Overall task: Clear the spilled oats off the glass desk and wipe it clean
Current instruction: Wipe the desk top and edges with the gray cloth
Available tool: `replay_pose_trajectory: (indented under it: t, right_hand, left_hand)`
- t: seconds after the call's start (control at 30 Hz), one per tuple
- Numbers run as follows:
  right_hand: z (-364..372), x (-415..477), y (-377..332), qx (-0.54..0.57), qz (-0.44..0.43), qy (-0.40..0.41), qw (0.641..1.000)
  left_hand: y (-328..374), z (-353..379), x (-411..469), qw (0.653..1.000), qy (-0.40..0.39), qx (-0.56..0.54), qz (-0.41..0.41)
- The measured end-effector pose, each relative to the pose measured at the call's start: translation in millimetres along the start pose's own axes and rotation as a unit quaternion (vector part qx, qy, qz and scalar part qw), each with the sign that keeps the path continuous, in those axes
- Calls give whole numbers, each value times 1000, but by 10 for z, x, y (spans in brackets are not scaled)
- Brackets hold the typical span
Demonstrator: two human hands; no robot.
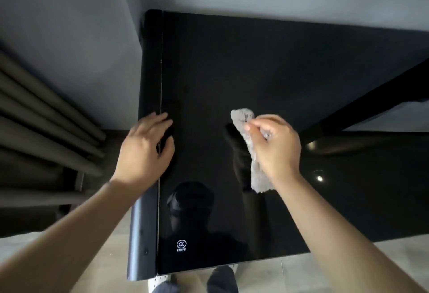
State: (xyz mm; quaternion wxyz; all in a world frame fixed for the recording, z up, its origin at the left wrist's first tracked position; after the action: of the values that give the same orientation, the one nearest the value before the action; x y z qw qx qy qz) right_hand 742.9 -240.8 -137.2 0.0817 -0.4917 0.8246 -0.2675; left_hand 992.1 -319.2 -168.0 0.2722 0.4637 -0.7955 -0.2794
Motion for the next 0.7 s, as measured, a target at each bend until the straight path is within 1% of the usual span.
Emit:
replay_pose_trajectory:
  t: [0.07,0.17,0.23,0.33,0.4,0.47,0.53,0.63,0.7]
  right_hand:
    - [165,239,34,-43,23,2,999]
    - [345,-3,-13,-84,39,29,995]
    - [344,-404,-96,-104,2,30,994]
    - [221,-925,-136,-75,-72,15,994]
    - [140,-1172,-128,-41,-92,-21,995]
    - [74,-1288,-91,4,-73,-53,996]
    - [2,-1233,-25,39,-36,-35,998]
    - [-37,-894,60,10,10,31,999]
    - [46,-667,70,-50,27,33,998]
  left_hand:
    - [56,2,-330,1000,-2,6,4]
    - [12,92,-586,1000,9,0,-28]
    - [-22,133,-631,999,22,-17,-31]
    - [-62,140,-629,998,34,-31,-40]
    - [-56,137,-631,998,37,-30,-39]
    - [-47,138,-631,998,42,-28,-39]
    - [-46,151,-634,998,42,-22,-43]
    - [-57,158,-637,998,42,-20,-46]
    - [-59,168,-637,998,42,-15,-43]
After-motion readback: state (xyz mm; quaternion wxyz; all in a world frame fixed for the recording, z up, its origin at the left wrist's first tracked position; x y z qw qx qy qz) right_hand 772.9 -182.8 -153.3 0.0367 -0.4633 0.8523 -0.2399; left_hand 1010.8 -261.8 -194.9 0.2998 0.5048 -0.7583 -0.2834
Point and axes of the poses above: each hand's wrist, its own x-axis towards the middle knuckle, its own z-axis out of the palm, y = z × x, the point moved 6 cm from there along x, towards the middle knuckle, and after that the axes turned 12 degrees about -x, right-handed, at the moved point
